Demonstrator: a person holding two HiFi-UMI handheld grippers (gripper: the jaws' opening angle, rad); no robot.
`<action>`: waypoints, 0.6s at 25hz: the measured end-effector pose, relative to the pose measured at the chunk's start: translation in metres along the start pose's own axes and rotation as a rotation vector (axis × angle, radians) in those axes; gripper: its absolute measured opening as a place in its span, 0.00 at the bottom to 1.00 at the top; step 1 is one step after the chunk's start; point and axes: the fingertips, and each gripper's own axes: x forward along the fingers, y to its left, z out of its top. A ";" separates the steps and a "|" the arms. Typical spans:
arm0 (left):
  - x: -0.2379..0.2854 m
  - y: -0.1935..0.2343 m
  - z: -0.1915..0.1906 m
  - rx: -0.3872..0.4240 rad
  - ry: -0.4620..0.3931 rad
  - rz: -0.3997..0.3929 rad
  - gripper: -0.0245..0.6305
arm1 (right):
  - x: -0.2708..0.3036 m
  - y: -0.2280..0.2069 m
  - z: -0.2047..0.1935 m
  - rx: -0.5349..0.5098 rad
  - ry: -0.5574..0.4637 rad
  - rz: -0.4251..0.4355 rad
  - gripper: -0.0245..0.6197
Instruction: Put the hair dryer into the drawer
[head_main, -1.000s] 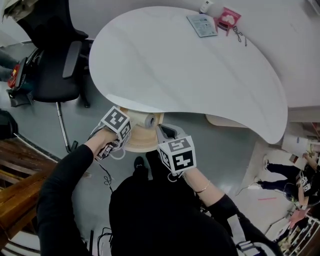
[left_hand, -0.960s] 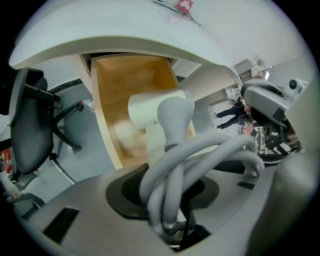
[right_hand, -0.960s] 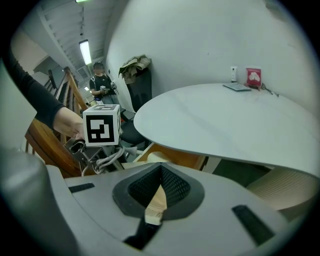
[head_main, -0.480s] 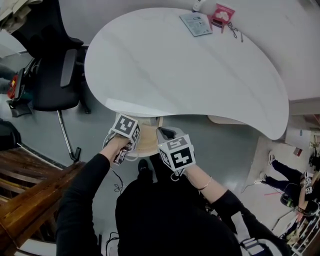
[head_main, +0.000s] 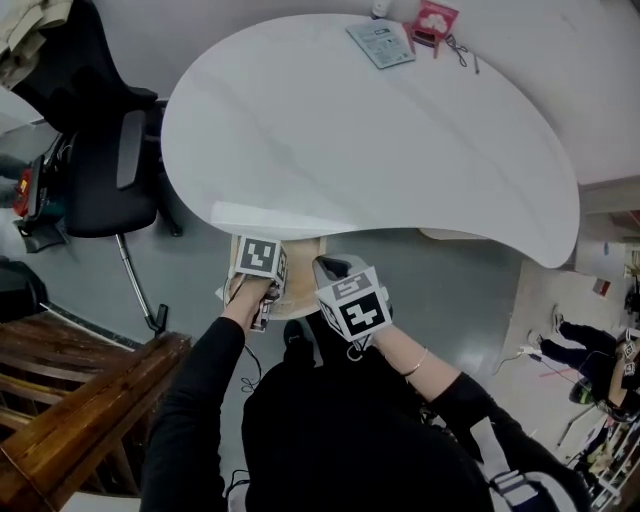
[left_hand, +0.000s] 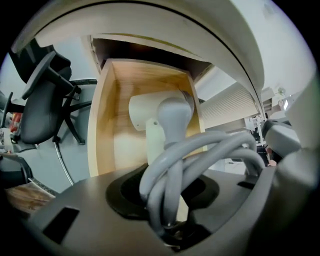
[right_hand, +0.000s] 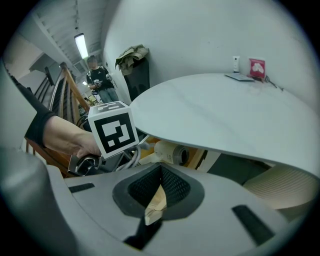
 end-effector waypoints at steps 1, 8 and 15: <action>0.002 0.000 0.001 -0.007 -0.006 0.005 0.30 | 0.000 -0.001 0.000 0.000 0.000 -0.002 0.05; 0.015 0.003 0.002 -0.044 -0.036 0.039 0.30 | 0.002 -0.004 -0.001 0.013 0.012 -0.011 0.05; 0.021 0.004 0.004 -0.079 -0.068 0.034 0.30 | 0.006 -0.006 -0.009 0.019 0.032 -0.017 0.05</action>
